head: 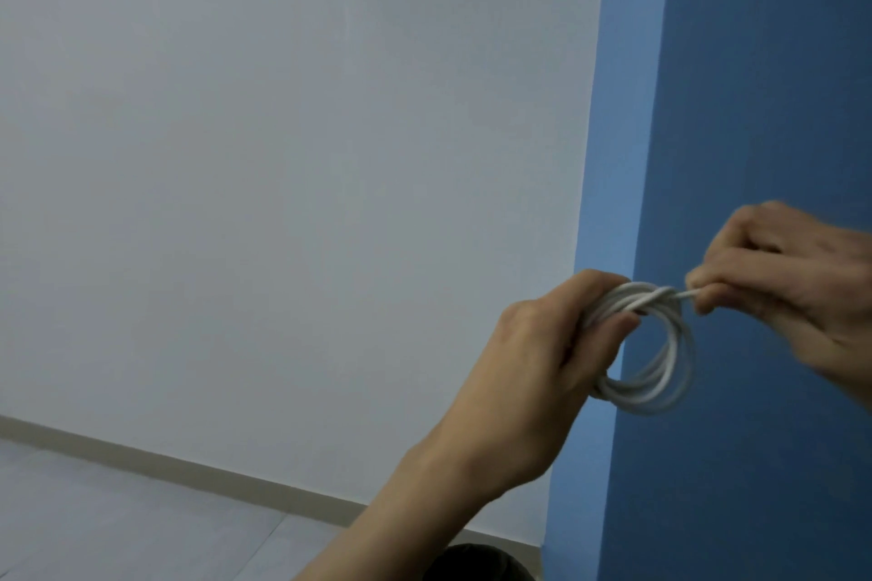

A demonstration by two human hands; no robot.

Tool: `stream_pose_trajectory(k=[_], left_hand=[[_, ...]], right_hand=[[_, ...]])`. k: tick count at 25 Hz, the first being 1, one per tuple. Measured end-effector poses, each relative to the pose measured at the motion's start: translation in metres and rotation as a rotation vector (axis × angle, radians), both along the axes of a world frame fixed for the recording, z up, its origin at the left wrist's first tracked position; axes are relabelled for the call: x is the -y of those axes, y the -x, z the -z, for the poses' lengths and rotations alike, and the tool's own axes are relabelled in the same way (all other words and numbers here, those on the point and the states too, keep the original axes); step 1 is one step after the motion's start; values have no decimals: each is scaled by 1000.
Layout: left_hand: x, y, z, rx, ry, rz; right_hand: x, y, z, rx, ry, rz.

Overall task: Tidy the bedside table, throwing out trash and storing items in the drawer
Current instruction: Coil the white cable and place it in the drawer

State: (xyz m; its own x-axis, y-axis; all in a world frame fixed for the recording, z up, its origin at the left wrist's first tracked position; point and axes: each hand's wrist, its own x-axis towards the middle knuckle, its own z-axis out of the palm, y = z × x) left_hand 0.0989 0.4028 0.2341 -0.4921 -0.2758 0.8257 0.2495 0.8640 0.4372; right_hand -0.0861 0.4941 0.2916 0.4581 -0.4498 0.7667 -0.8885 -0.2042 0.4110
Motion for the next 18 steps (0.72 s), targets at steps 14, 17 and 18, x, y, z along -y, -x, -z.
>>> stream_pose_trajectory(k=[14,17,18], left_hand=[[8,5,-3,-86,-44,-91],[1,9,-6,-139,-26,-140],[-1,10,-7,-160,-39,-135]], right_hand=[[-19,-28,4,584,-472,-204],[-21,-33,10,924,-626,-431],[-18,-37,13,939,-592,-477]])
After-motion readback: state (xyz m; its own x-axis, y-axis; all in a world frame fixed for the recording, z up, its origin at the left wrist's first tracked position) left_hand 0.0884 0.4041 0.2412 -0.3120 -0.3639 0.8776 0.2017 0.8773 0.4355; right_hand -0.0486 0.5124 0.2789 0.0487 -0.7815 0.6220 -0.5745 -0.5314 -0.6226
